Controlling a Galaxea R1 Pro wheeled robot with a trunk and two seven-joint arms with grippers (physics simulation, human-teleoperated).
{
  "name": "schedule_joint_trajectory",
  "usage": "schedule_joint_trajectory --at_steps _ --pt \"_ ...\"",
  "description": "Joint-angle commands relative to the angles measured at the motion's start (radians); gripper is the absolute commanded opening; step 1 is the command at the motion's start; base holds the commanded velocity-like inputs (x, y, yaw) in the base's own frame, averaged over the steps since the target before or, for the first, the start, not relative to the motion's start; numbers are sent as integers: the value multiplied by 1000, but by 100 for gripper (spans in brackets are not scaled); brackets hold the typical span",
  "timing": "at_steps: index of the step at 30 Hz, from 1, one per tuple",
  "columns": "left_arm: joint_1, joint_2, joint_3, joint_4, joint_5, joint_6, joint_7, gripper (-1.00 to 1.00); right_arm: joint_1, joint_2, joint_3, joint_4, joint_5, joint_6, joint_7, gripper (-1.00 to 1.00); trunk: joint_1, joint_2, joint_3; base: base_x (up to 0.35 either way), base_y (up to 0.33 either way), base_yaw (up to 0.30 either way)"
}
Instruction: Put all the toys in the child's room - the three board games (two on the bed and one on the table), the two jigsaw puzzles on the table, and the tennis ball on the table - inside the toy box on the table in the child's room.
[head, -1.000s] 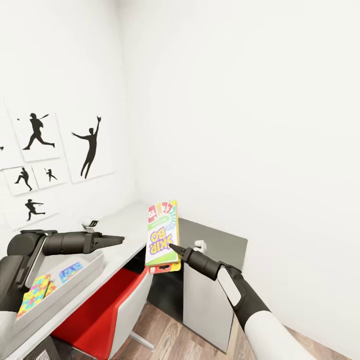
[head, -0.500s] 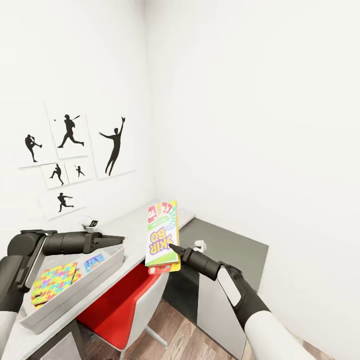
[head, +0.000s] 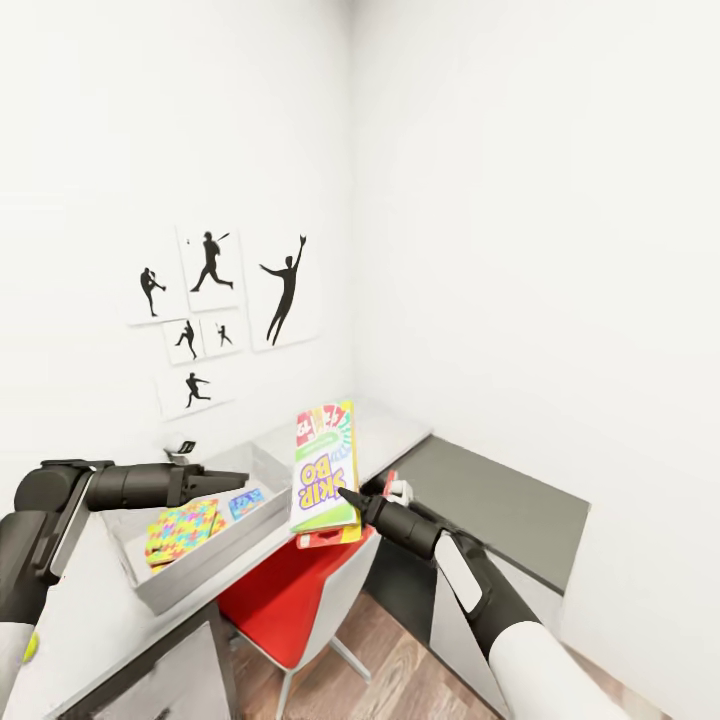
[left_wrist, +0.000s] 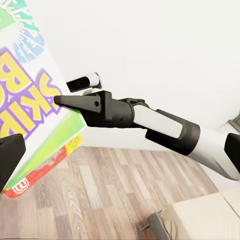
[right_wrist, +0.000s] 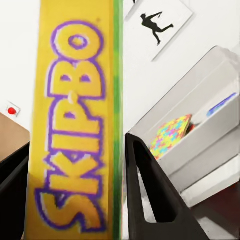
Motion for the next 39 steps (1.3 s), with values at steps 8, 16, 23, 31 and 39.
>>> schedule_joint_trajectory --at_steps 8,16,23,31,39 --pt "0 3 3 2 0 9 -4 100 0 0 0 0 -13 9 -1 -100 0 -1 0 -147 167 255" --pt "0 17 119 23 -2 5 -4 100 0 -1 -4 0 -16 8 0 -100 0 -1 0 -13 20 249" --pt "0 19 124 30 -2 5 -4 100 0 -1 -4 0 -20 7 0 -100 0 -1 0 0 0 47" --pt "0 18 123 30 -3 5 -4 100 0 -1 -4 0 -24 6 0 -100 0 -1 0 0 0 5" --pt "0 18 123 30 -3 5 -4 100 0 0 -2 0 -15 6 0 -100 0 -1 2 0 0 226"
